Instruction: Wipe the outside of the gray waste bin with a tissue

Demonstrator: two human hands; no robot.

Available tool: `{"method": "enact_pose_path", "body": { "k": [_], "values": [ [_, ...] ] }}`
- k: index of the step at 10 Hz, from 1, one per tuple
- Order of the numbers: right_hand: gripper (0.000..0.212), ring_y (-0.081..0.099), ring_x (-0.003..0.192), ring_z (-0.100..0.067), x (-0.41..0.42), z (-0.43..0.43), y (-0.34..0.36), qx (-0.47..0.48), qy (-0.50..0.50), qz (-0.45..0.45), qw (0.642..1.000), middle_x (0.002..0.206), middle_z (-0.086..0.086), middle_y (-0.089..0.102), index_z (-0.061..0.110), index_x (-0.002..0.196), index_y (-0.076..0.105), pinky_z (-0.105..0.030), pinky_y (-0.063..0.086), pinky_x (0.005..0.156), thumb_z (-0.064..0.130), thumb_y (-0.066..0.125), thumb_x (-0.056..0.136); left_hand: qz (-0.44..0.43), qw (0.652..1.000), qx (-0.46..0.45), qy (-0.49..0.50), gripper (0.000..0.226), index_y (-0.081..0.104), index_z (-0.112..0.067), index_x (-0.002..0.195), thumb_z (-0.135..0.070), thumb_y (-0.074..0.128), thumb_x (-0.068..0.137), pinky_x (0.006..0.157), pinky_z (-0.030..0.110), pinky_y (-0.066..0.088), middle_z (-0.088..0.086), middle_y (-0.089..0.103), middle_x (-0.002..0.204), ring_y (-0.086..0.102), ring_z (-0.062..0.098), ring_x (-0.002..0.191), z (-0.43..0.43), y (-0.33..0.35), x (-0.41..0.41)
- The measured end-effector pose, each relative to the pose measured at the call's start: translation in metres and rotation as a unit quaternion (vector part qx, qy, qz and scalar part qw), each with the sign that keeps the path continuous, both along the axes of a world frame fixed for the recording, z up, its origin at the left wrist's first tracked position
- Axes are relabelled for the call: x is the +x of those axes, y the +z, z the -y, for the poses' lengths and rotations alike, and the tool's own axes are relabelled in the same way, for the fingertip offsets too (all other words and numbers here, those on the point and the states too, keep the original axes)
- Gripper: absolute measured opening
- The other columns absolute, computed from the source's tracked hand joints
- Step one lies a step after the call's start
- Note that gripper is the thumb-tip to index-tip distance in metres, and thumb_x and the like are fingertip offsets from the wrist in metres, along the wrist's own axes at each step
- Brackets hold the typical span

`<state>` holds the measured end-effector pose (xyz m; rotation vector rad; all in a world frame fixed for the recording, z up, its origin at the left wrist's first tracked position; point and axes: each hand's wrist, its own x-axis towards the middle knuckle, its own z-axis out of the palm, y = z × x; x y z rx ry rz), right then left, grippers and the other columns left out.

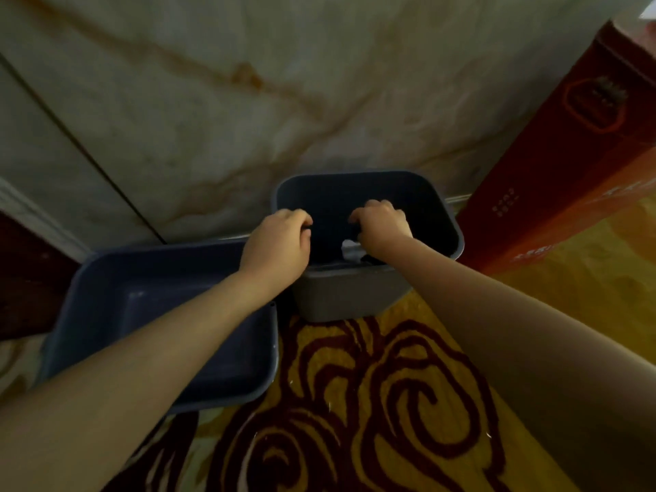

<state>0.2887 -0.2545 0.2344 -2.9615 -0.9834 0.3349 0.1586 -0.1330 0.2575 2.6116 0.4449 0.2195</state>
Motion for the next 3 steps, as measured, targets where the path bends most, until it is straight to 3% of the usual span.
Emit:
{"method": "enact_pose_path", "body": {
  "k": [2,3],
  "values": [
    [0.047,0.038,0.123,-0.037,-0.022,-0.004,0.054,0.003,-0.036,-0.058,0.998,0.135,-0.016,0.043,0.013,0.135,0.040,-0.047,0.037,0.097,0.025,0.054,0.091,-0.267,0.963,0.005,-0.024,0.053,0.031,-0.013,0.141,-0.036,0.041,0.094,0.104,0.048,0.038,0.016,0.039,0.143,0.039,0.036,0.129,-0.018,0.042,-0.014],
    [0.050,0.038,0.123,-0.036,-0.031,-0.005,0.095,0.001,-0.021,-0.096,0.995,0.136,-0.015,0.043,0.011,0.135,0.038,-0.046,0.037,0.097,0.030,0.052,0.092,-0.314,0.949,-0.011,-0.035,0.057,0.026,-0.015,0.144,-0.040,0.039,0.094,0.107,0.050,0.035,0.015,0.035,0.148,0.034,0.035,0.133,-0.019,0.077,-0.021]
  ]
}}
